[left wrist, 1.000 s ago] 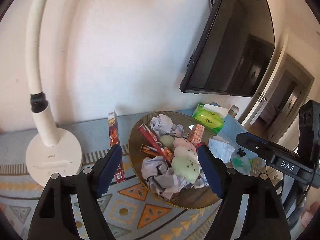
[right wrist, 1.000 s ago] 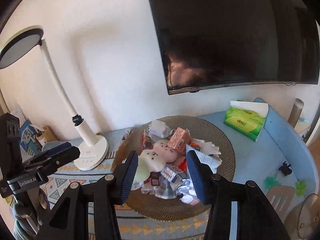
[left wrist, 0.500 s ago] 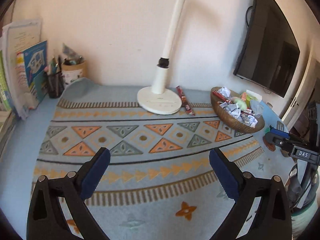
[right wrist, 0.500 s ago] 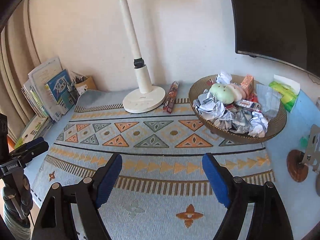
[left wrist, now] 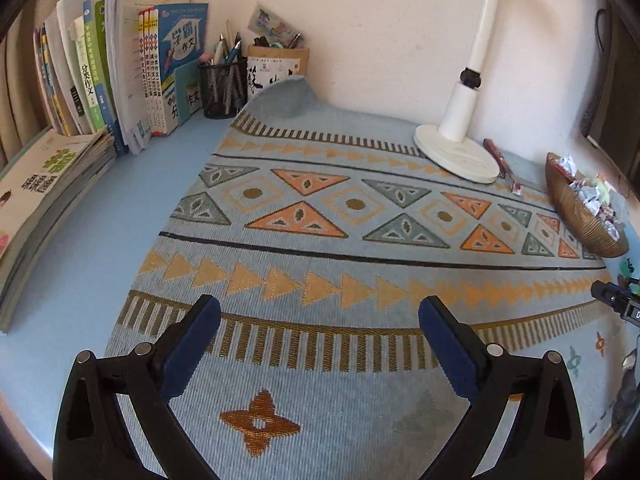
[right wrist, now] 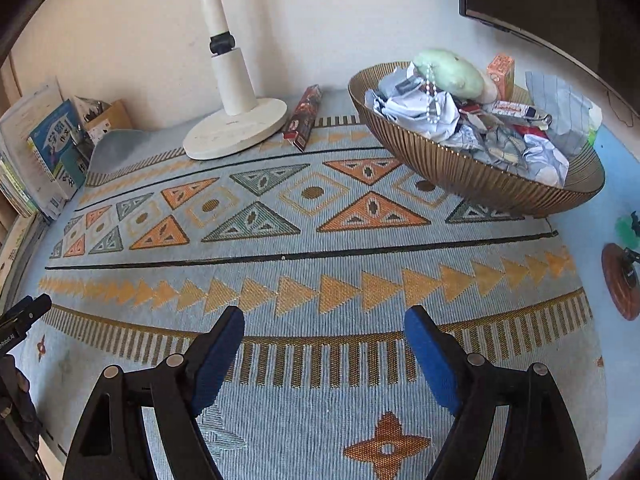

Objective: Organize objects

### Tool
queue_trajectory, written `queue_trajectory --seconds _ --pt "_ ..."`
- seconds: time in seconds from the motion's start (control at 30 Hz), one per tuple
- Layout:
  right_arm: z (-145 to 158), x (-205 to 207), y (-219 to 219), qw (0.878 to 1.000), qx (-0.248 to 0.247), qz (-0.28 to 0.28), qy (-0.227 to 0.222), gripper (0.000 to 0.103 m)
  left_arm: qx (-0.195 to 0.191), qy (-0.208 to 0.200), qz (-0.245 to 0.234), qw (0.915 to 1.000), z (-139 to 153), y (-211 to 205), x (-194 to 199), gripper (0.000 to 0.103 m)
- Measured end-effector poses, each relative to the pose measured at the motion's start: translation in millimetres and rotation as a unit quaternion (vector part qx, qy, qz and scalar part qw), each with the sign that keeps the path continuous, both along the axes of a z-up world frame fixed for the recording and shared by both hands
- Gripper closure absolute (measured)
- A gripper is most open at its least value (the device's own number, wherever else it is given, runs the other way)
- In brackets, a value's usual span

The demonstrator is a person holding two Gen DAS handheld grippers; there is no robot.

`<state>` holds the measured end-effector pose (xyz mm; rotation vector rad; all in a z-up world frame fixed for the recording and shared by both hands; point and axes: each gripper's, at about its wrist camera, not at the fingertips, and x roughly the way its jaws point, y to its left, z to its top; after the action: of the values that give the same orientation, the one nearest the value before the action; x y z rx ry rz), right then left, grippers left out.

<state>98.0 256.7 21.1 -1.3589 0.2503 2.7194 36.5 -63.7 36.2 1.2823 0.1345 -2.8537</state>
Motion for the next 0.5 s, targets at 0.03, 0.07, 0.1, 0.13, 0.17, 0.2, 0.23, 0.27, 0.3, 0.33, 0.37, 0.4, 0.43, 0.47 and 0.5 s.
queue_trajectory --seconds 0.03,0.07,0.1,0.13,0.17,0.2,0.23,0.27,0.3,0.33,0.37,0.4,0.43,0.47,0.5 --pt "-5.2 -1.1 2.3 1.0 -0.004 -0.002 -0.005 0.022 -0.008 -0.013 0.003 0.9999 -7.2 0.2 -3.4 0.003" --pt "-9.4 -2.0 4.5 1.0 -0.004 -0.004 -0.011 0.021 -0.012 -0.021 0.003 0.9997 -13.1 0.0 -5.3 0.003" --pt "-10.5 -2.6 5.6 1.0 -0.003 -0.004 -0.012 0.021 -0.012 -0.03 0.005 0.9994 -17.6 -0.4 -6.8 0.003" --pt "-8.6 -2.5 5.7 1.0 -0.003 -0.003 -0.009 0.021 -0.011 -0.04 0.006 0.9991 -20.3 -1.1 -8.8 0.003" --pt "-7.7 -3.4 5.6 1.0 -0.001 -0.002 -0.01 0.02 -0.009 -0.044 0.006 0.999 -21.1 -1.6 -10.0 0.003" --pt "-8.2 -5.0 4.7 1.0 0.01 -0.002 -0.016 0.018 -0.009 -0.047 0.009 0.9988 -21.8 -2.0 -11.0 0.003" --pt "-9.5 -6.5 3.5 0.999 0.027 -0.006 -0.025 0.013 -0.008 -0.054 0.011 0.9985 -23.9 -2.8 -12.6 0.003" --pt "-13.0 -8.5 2.8 0.998 0.045 -0.009 -0.038 0.01 -0.011 -0.059 0.013 0.9981 -26.0 -2.8 -13.8 0.002" --pt "-15.7 -9.4 3.4 0.998 0.051 -0.008 -0.043 0.007 -0.016 -0.062 0.014 0.9979 -27.0 -1.7 -14.4 0.001" --pt "-16.9 -9.4 5.2 0.998 0.049 -0.006 -0.044 0.0 -0.023 -0.063 0.014 0.9976 -27.6 -0.1 -14.6 0.001" --pt "-18.0 -8.8 6.7 0.998 0.048 -0.008 -0.045 0.0 -0.031 -0.066 0.014 0.9973 -28.5 2.2 -15.2 0.001" --pt "-18.1 -7.8 6.8 0.998 0.049 -0.008 -0.042 0.0 -0.033 -0.065 0.013 0.9972 -28.6 3.3 -15.2 0.001" --pt "-18.2 -6.1 6.9 0.998 0.049 -0.008 -0.039 0.0 -0.033 -0.066 0.014 0.9972 -28.8 3.0 -15.3 0.0" --pt "-18.2 -4.3 6.9 0.998 0.047 -0.009 -0.035 0.0 -0.032 -0.066 0.016 0.9972 -28.9 2.7 -15.4 0.0" --pt "-18.1 -2.2 6.2 0.998 0.046 -0.006 -0.033 0.0 -0.033 -0.067 0.017 0.997 -28.7 2.7 -16.6 0.0"
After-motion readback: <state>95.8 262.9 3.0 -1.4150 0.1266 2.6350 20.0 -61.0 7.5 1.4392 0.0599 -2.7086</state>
